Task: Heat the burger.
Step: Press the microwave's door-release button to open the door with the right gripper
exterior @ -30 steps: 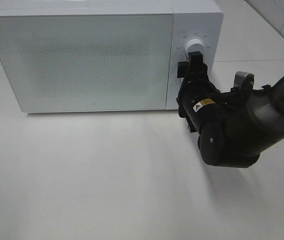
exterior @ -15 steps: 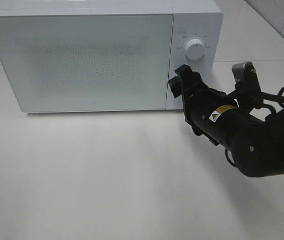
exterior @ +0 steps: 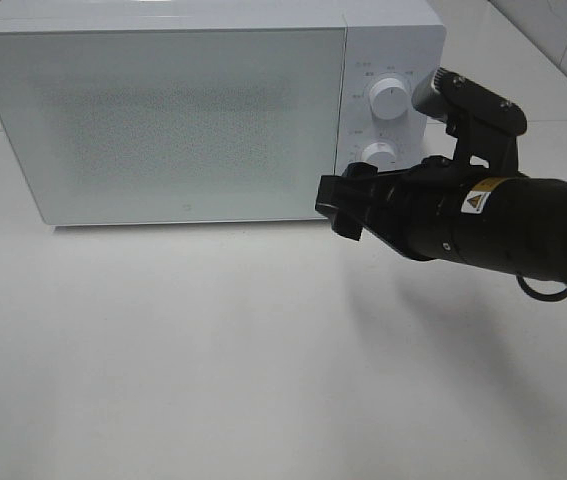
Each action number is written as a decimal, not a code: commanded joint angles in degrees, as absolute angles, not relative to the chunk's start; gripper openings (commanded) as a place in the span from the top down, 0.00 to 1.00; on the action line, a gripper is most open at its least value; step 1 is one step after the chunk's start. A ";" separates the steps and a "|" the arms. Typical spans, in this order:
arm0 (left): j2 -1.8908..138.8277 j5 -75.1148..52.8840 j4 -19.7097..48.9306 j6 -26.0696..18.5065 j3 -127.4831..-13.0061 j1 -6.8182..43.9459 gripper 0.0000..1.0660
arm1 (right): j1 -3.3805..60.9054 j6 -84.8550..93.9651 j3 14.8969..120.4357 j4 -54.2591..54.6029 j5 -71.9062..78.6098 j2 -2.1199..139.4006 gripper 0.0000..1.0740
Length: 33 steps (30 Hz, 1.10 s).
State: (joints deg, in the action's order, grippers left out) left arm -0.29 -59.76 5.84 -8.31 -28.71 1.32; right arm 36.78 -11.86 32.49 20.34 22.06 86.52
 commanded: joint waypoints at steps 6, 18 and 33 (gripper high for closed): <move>-1.66 -59.59 6.42 -8.37 -28.53 1.20 0.16 | 36.73 -3.04 32.60 11.12 6.07 76.09 0.33; -1.66 -59.59 6.42 -8.37 -28.53 1.20 0.16 | 36.73 -2.81 32.60 2.01 -18.79 56.04 0.33; -1.66 -59.59 6.42 -8.37 -28.53 1.20 0.16 | 36.73 -1.20 32.60 -1.26 -44.69 31.11 0.26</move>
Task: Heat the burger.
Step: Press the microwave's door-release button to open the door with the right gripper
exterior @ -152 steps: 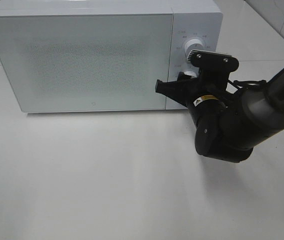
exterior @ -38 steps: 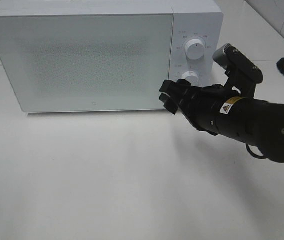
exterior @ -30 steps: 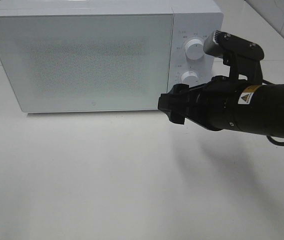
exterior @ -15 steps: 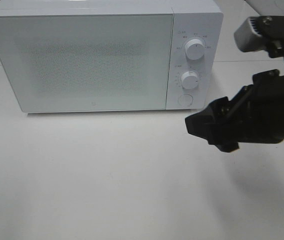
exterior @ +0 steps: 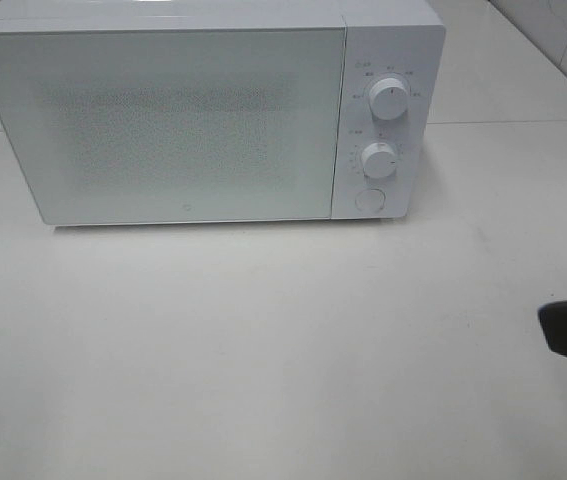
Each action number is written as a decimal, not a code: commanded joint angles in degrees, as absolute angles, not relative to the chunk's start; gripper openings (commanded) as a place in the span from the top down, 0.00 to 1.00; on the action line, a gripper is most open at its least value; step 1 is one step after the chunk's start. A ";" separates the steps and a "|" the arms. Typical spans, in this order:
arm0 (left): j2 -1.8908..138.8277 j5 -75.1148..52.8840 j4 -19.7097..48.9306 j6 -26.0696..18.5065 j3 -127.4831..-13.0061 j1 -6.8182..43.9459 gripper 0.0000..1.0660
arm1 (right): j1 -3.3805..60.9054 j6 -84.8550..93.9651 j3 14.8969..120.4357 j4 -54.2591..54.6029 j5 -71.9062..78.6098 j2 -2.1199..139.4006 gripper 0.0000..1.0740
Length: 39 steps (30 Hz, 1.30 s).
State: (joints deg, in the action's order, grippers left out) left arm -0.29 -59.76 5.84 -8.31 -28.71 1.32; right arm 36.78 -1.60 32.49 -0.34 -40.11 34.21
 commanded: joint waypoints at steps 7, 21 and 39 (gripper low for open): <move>-1.66 -59.59 6.42 -8.37 -28.53 1.20 0.16 | 34.32 -3.95 32.54 -3.55 -49.16 24.18 0.28; -1.66 -59.59 6.42 -8.37 -28.53 1.20 0.16 | 16.79 -3.78 30.42 -3.67 -51.74 8.37 0.29; -1.43 -59.59 6.30 -8.37 -28.53 1.20 0.16 | 5.50 -3.78 28.88 -3.50 -57.70 -1.72 0.29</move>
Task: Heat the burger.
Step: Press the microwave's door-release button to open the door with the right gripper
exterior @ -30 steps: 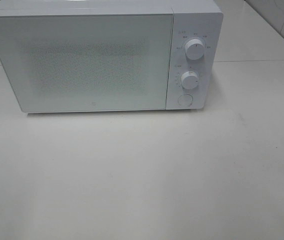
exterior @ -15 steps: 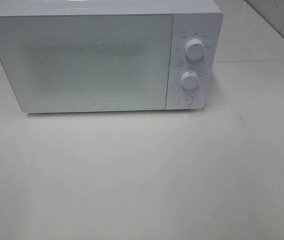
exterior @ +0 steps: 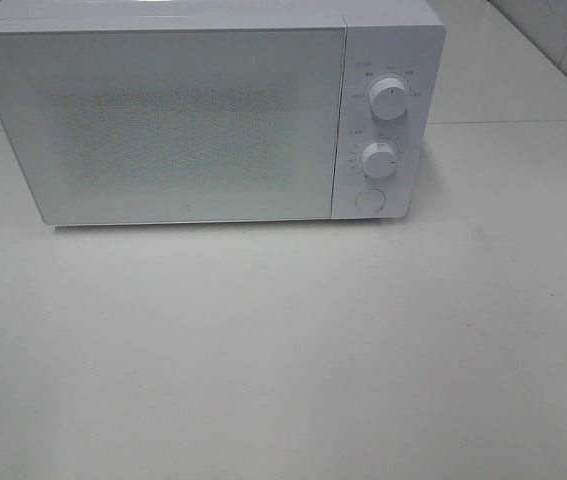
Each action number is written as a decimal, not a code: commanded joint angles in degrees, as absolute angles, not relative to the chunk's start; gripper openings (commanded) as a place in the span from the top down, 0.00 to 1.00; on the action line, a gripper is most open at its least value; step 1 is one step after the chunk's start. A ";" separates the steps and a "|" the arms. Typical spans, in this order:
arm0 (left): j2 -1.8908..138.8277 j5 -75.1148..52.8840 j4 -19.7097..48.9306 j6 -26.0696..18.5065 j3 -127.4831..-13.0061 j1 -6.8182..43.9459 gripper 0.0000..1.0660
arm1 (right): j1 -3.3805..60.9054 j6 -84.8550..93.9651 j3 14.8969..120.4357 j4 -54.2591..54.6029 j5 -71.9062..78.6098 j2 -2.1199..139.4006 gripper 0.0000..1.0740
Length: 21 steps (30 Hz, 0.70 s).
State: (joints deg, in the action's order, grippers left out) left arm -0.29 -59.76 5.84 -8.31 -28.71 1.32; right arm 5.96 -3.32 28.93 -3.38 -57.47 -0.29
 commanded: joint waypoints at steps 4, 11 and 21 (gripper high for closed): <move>-1.38 -59.59 6.30 -8.37 -28.53 1.20 0.16 | 5.50 -3.78 28.88 -3.50 -57.70 -1.72 0.29; -1.38 -59.59 6.30 -8.37 -28.53 1.20 0.16 | 5.56 -3.78 28.88 -3.50 -57.70 -1.72 0.29; -1.38 -59.59 6.30 -8.37 -28.53 1.20 0.16 | 5.56 -4.87 31.40 -3.15 -51.39 1.72 0.29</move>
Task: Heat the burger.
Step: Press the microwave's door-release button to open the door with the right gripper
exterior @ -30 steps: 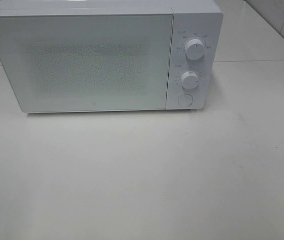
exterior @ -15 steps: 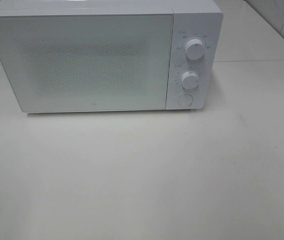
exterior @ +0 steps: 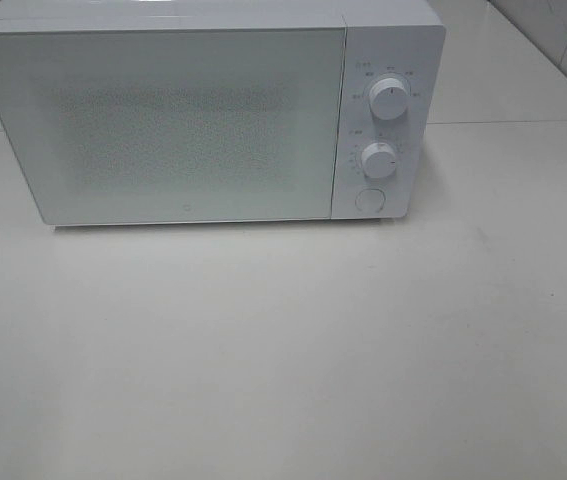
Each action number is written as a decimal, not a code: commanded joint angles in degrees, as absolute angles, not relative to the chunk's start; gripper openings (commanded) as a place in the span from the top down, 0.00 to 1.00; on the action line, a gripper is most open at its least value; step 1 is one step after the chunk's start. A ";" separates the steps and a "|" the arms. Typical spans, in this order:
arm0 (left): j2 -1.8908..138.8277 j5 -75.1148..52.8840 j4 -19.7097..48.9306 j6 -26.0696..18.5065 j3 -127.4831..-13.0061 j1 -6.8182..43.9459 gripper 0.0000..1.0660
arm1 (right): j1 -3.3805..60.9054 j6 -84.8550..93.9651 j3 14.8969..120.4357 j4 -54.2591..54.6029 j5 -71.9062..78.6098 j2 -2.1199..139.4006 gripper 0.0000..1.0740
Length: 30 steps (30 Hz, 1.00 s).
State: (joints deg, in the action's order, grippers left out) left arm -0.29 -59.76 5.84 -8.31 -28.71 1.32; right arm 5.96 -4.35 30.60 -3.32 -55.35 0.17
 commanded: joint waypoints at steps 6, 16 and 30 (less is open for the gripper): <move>-1.38 -59.59 6.30 -8.37 -28.53 1.20 0.16 | 5.61 -4.87 31.28 -3.21 -43.37 6.02 0.29; -1.38 -59.59 6.30 -8.37 -28.53 1.20 0.16 | 5.61 -4.81 31.28 -3.61 -29.79 19.42 0.29; -1.38 -59.59 6.30 -8.37 -28.53 1.20 0.16 | 5.61 -5.33 31.23 -3.38 -16.44 39.65 0.29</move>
State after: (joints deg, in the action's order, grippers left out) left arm -0.29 -59.76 5.84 -8.31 -28.71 1.32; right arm 5.96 -4.70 30.83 -3.32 -17.88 39.42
